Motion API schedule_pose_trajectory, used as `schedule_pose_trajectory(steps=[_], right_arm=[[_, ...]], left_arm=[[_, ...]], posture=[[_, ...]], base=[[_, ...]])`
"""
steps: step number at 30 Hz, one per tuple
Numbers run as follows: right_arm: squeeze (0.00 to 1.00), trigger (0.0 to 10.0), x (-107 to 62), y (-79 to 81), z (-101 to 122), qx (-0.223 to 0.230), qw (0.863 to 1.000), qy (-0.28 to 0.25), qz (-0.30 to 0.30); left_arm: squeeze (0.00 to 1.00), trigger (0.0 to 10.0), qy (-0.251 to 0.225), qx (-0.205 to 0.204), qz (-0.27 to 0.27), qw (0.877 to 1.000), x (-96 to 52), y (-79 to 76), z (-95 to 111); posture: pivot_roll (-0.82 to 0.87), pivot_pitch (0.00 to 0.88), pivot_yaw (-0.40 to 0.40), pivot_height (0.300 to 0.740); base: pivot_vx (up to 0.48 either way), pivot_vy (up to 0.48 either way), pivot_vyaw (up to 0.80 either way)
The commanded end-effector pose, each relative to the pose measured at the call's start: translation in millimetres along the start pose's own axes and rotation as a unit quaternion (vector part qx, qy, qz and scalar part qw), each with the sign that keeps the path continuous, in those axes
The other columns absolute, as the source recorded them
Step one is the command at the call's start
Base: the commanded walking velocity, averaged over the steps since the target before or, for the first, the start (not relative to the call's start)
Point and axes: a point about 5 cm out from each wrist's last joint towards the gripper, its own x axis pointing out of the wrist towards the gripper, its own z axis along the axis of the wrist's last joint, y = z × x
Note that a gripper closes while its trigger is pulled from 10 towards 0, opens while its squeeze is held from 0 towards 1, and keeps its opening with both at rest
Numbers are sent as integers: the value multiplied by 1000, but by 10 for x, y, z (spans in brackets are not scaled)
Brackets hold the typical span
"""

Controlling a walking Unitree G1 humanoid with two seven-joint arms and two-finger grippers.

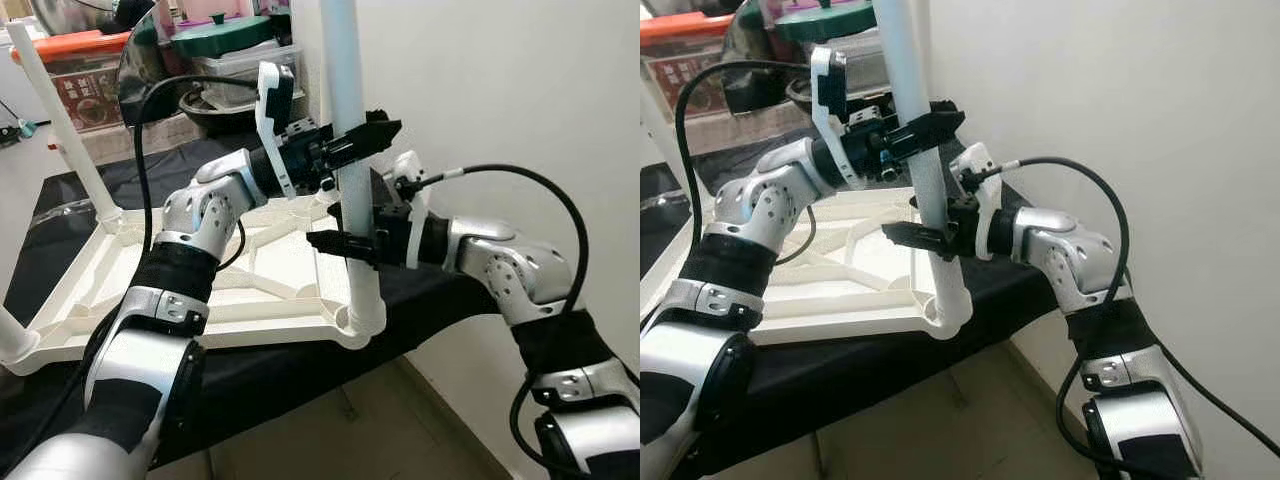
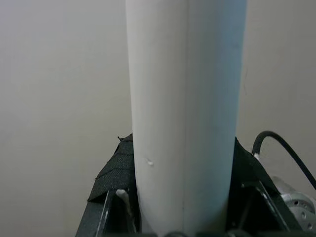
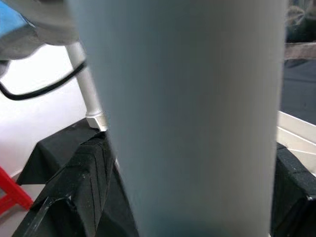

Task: Building children table

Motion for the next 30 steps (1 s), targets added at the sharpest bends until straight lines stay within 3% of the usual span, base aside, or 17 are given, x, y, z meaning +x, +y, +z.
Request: schedule_pose_trajectory(steps=[1, 30], right_arm=[[0, 10000, 66, 22, -18, -2, 1000, 11, 5], [0, 10000, 183, 14, -17, 0, 1000, 8, -2]], left_arm=[[0, 10000, -7, 3, -1, 1000, 13, 7, 17], [0, 10000, -16, 6, 5, 1000, 25, 46, 42]], posture=[[5, 0, 33, 740], [3, 0, 33, 740]], base=[[0, 0, 0], [0, 0, 0]])
